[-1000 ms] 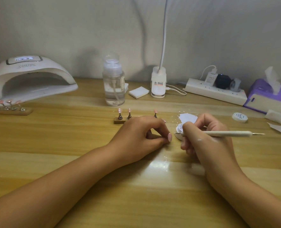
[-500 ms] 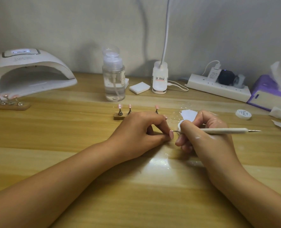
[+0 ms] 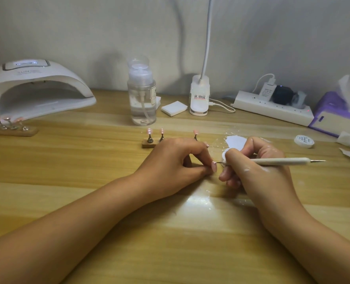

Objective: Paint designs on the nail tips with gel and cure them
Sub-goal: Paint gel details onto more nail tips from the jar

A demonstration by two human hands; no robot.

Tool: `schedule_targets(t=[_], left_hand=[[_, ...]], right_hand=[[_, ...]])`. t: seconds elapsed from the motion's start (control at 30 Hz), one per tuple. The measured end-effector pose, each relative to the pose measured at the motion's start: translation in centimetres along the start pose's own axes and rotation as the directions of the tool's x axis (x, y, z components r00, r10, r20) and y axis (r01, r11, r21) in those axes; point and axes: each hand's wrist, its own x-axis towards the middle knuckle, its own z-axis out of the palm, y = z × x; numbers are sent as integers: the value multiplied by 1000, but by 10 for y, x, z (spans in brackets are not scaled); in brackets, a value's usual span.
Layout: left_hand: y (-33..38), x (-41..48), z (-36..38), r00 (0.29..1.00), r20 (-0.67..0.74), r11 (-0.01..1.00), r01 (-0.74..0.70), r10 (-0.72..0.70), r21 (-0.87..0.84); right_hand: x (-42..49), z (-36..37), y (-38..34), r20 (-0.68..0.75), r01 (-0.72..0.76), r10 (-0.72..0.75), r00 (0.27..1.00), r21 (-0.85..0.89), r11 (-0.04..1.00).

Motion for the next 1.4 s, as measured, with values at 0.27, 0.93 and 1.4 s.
schedule_targets(t=[0.27, 0.93, 1.4], left_hand=[[1, 0, -1, 1000, 10, 1000, 7, -7, 3], [1, 0, -1, 1000, 4, 1000, -11, 11, 17], [0, 0, -2, 997, 47, 998, 62, -61, -20]], right_hand=[[0, -2, 2, -2, 23, -23, 1000, 1, 1000], [-3, -1, -4, -55, 3, 0, 998, 49, 999], [-2, 0, -1, 2, 12, -12, 1000, -34, 999]])
